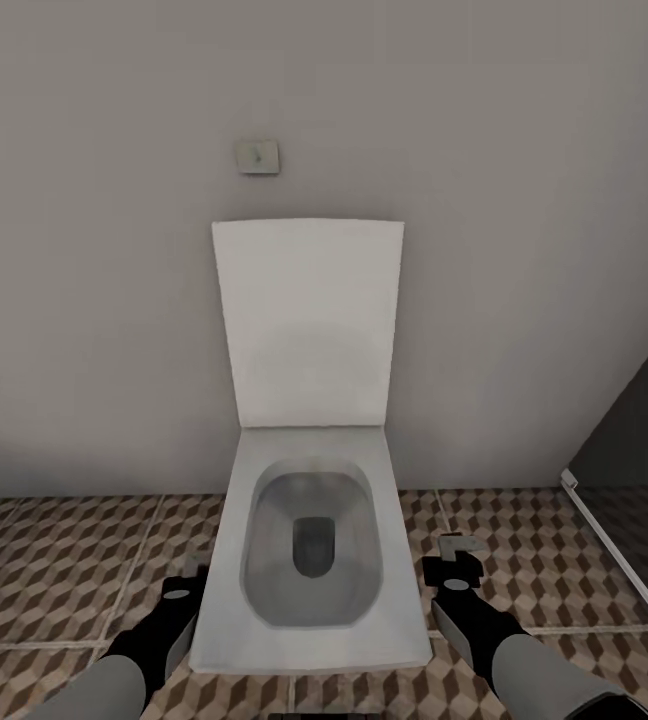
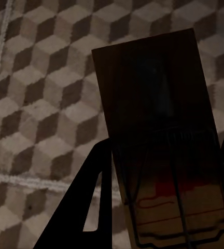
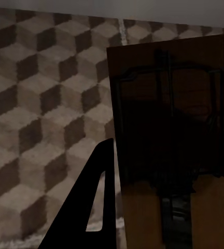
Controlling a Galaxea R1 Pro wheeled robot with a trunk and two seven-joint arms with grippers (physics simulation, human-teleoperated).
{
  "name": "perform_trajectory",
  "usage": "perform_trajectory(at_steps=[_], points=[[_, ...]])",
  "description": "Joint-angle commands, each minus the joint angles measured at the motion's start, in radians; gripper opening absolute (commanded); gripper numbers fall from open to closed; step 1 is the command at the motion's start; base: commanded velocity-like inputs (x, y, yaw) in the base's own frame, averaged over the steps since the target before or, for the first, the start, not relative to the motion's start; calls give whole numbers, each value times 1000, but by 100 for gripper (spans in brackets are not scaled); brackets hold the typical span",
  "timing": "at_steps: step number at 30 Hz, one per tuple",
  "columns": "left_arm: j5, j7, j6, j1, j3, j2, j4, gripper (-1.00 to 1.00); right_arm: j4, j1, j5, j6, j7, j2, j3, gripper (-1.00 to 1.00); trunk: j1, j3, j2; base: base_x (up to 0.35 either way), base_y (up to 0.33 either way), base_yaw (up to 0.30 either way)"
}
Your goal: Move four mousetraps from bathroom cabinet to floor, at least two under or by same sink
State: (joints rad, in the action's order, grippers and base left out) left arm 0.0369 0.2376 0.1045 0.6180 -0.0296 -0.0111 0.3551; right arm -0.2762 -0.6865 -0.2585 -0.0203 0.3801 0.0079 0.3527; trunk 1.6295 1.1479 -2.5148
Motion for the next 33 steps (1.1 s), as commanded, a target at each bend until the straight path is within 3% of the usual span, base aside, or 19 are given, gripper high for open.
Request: perform_trajectory(at_steps=[1,3,33], points=[[2,9,6,0,-4,-14,3,-100,0,-1,-12,-3,2,0,8,-100,0,1,0,0,0,0],[2,9,6,0,-4,-16,3,-100,0,0,-12,-3,2,0,8,-100,0,1,0,0,0,0],[6,12,6,0,1,-10,30,-100,-15,-1,-12,30,0,1,7,-100,13,117,-7,0,0,0]])
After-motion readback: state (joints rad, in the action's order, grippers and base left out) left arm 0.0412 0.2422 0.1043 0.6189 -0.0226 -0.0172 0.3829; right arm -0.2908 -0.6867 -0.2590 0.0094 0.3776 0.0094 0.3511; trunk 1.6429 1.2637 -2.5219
